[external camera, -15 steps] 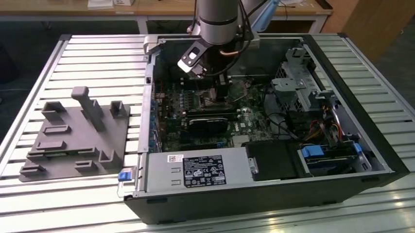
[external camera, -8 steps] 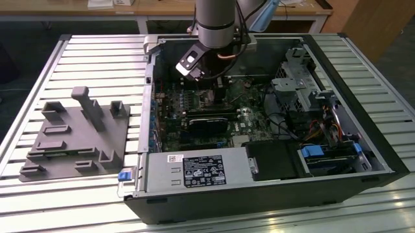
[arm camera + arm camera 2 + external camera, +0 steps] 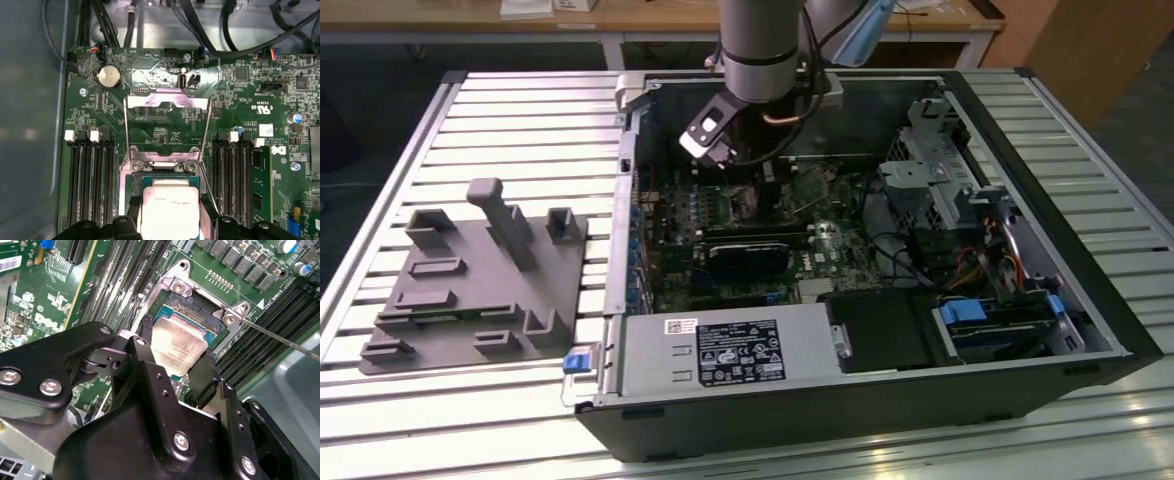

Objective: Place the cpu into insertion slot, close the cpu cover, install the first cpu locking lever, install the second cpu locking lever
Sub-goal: 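Place the cpu into insertion slot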

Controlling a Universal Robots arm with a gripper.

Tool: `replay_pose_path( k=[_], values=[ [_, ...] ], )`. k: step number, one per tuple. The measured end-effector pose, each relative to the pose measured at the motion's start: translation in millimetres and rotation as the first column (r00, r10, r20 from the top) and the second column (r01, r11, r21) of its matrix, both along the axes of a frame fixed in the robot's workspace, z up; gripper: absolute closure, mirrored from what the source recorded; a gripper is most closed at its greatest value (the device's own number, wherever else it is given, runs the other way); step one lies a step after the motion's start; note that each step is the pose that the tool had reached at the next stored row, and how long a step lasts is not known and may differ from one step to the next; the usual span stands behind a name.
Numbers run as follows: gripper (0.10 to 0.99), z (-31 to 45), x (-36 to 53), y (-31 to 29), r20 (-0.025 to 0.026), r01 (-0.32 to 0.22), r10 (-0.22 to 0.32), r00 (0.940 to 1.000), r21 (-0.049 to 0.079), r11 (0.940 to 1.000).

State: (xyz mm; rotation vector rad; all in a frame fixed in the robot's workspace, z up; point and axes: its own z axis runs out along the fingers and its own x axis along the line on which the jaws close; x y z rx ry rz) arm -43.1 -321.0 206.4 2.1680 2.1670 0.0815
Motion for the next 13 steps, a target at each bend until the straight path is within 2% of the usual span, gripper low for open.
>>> replay_pose_path(
  k=[13],
  values=[
    [0.545, -10.2, -2.6, 3.7, -0.0008, 0.011, -0.011, 0.9999, 0.000, 0.9999]
  ],
)
